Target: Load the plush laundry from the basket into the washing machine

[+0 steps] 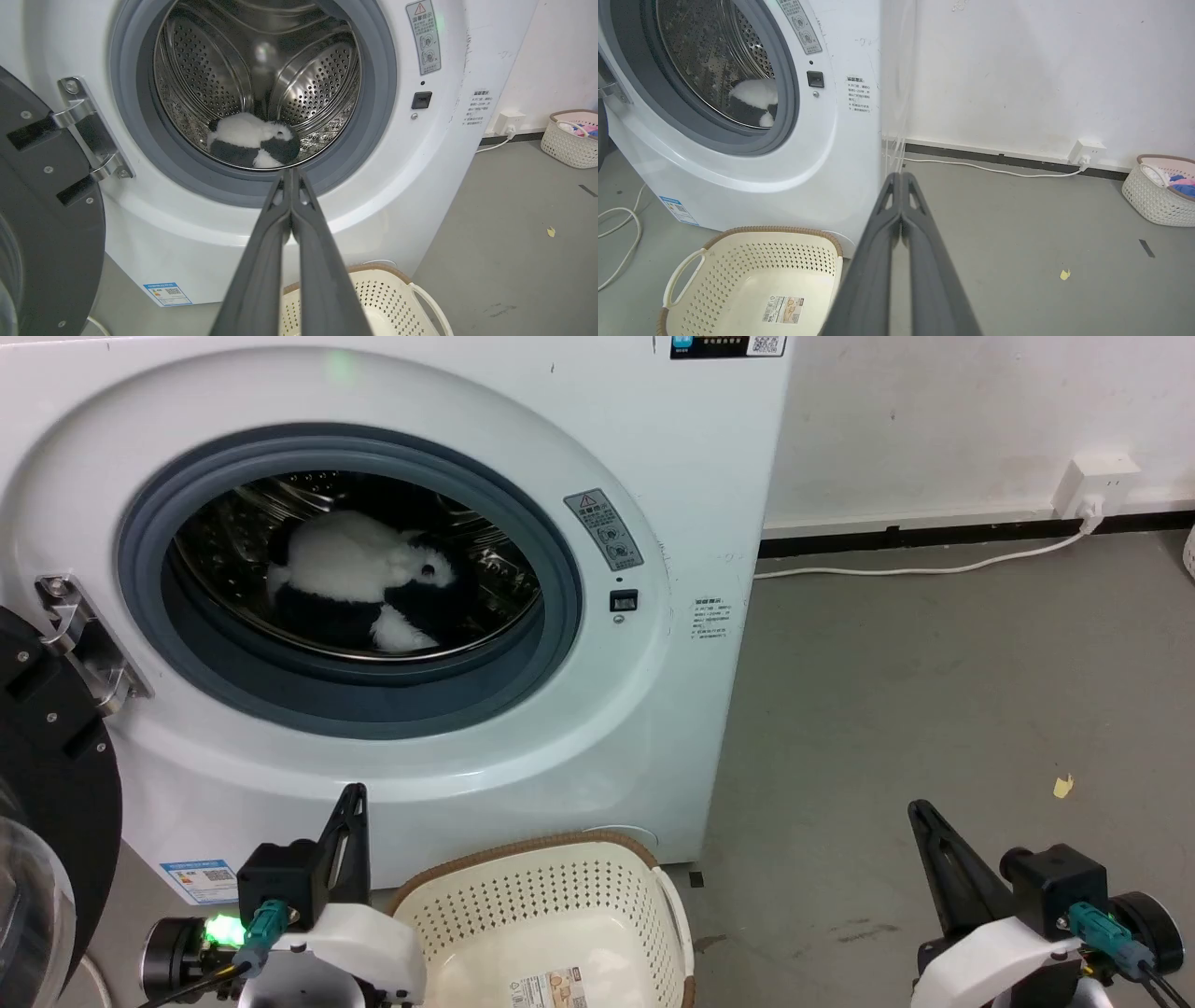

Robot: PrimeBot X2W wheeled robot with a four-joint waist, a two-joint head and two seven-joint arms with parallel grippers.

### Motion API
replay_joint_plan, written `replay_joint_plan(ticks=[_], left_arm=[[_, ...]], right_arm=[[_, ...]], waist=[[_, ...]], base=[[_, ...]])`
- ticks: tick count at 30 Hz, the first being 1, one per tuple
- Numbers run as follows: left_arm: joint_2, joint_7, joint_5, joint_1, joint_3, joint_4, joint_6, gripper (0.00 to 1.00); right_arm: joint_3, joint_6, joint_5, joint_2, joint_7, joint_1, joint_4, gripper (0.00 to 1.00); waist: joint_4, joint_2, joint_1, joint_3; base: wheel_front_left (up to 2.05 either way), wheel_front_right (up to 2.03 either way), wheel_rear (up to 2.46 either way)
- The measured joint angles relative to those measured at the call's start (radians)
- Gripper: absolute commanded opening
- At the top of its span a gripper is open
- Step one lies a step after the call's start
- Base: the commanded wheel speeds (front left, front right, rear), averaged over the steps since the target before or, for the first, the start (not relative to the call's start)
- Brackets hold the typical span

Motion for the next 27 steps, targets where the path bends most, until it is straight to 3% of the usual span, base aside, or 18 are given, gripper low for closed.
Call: replay_joint_plan(ticks=[27], left_arm=[[0.0, 0.0, 0.001, 0.0, 0.001, 0.0, 0.0, 0.0]], right_arm=[[0.0, 0.0, 0.0, 0.0, 0.0, 0.0, 0.0, 0.0]], waist=[[0.0, 0.0, 0.0, 0.0]], base=[[0.0, 0.0, 0.0]])
